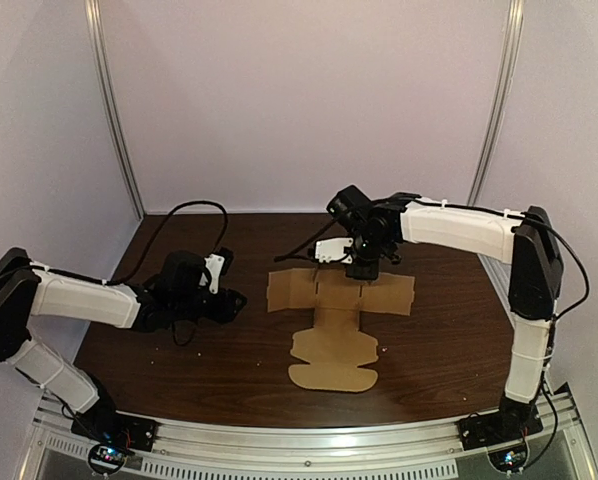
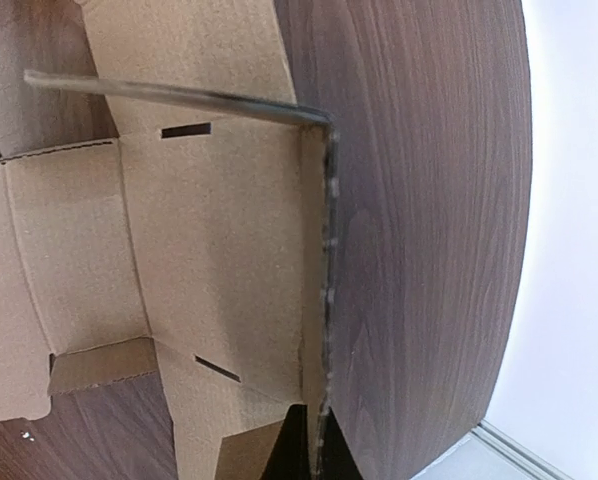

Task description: Fold the paper box

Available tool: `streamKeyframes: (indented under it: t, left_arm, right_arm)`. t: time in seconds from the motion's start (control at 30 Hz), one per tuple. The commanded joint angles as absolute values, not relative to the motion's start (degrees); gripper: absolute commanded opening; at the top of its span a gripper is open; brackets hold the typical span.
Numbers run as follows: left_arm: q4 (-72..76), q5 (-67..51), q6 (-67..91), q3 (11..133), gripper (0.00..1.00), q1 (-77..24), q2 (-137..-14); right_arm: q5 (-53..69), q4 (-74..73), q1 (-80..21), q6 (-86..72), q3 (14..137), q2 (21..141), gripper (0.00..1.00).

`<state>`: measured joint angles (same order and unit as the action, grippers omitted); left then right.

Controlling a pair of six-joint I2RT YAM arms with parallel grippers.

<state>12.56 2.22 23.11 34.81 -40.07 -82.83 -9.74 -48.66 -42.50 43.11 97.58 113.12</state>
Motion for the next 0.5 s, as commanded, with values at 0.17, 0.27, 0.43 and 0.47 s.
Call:
streamKeyframes:
  t: [0.17, 0.27, 0.43, 0.47]
  left_arm:
    - [22.20, -0.79, 22.94, 39.81, 0.51, -38.11, -94.31]
    - [26.14, -6.78, 21.49, 41.60, 0.50, -38.06, -99.01]
    - [37.24, -17.27, 21.11, 40.62, 0.51, -38.06, -103.46]
    - [39.26, -18.15, 21.80, 40.46, 0.51, -38.06, -104.17]
  right_arm:
    - [-19.06, -28.61, -48.49, 49.21, 82.74, 105.14, 0.00]
    - [-19.97, -23.87, -49.61, 49.72, 78.68, 102.67, 0.00]
    - [-21.89, -14.62, -51.46, 51.76, 71.26, 98.92, 0.00]
    - [-22.21, -12.06, -51.90, 52.48, 69.43, 98.27, 0.00]
